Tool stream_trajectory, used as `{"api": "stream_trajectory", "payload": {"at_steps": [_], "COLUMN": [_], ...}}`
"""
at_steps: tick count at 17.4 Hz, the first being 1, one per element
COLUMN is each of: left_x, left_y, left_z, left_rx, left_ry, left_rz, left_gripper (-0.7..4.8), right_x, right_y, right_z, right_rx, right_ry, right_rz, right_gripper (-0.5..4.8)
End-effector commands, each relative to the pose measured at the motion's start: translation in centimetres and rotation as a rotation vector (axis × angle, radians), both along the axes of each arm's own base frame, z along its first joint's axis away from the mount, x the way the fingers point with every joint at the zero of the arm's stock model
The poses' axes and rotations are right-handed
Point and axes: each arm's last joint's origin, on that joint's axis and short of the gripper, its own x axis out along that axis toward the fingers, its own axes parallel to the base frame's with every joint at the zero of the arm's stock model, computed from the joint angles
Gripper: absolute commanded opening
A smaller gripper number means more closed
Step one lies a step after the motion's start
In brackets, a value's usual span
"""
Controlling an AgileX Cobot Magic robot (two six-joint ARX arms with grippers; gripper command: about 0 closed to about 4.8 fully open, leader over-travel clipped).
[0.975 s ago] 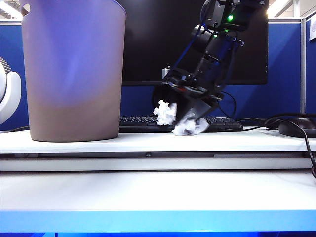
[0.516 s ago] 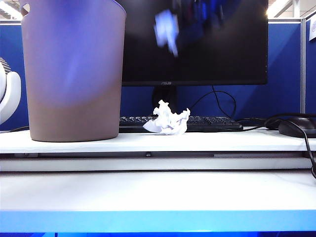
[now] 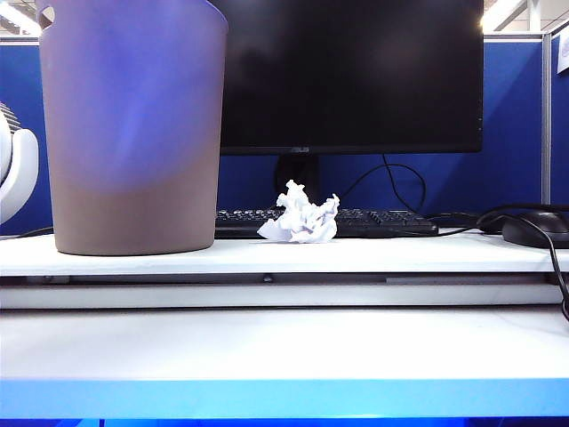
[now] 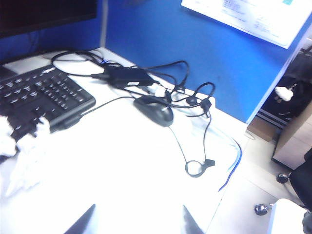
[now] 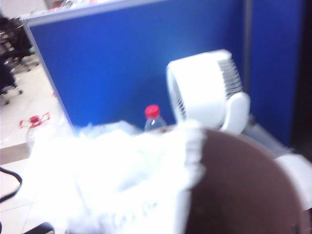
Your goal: Pick up all paper balls from the table and place them in the pink trash can.
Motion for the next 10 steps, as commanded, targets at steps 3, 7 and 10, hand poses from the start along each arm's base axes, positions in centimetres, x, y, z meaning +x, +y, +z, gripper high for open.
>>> {"api": "stream_trajectory", "payload": {"at_steps": [3, 7, 10], "left_x": [0.2, 0.8, 2.5], "left_y": [-0.1, -1.5, -6.1], "left_z": [-0.6, -1.3, -3.7], "left_rx": [0.020, 0.033, 0.083], "left_ry": [0.043, 0.060, 0.004], "left_rz": [-0.006, -0.001, 0.060], "left_gripper": [2.15, 2.15, 2.15], "right_x": [0.6, -0.4, -2.1], "right_y": [0.1, -0.6, -5.3], "right_z": [-0.5, 0.9, 3.4], "right_rx": [0.003, 0.018, -0.079], "right_ry": [0.080, 0.057, -0.017], "right_rz": [-0.077, -0.075, -0.325], "right_gripper": [4.76, 4.77, 4.79]}}
